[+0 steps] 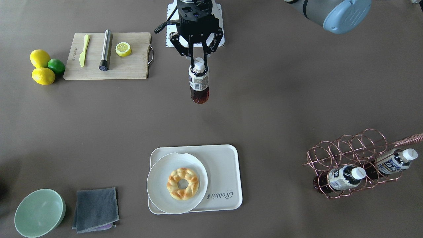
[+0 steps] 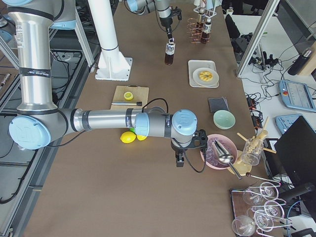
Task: Place tea on tray
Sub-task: 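Carry the bottle toward the tray and set it down before it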
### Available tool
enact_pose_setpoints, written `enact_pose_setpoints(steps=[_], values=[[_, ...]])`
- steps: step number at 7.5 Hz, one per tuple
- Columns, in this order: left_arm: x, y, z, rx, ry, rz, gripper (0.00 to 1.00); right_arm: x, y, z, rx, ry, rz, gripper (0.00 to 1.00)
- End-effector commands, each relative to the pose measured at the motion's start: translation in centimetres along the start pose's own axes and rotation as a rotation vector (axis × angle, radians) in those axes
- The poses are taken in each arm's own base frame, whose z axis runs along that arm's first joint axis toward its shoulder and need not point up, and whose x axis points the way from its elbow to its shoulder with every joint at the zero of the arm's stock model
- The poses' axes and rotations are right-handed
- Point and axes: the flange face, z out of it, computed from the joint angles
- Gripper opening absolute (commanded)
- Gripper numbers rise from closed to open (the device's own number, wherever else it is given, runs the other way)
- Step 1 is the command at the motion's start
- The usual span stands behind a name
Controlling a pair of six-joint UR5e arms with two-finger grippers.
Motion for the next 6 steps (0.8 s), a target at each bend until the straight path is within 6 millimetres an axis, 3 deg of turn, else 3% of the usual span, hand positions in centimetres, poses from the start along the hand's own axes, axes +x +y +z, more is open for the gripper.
enact_pose_setpoints(steps=[1,4,6], values=[[2.8,2.6,3.7,-0.014,0.025,0.008,0.0,-0.1,-0.3,-0.2,0.003,0.004,-0.002,1.0],[2.8,4.1,4.8,-0.033,0.015,0.027,0.0,-0.1,-0.4,-0.2,0.004,0.007,-0.004,1.0],[1.8,5.0,7.3,-0.02,0.052,0.034,0.0,-0.2,-0.5,-0.3,0.004,0.011,-0.005,1.0]])
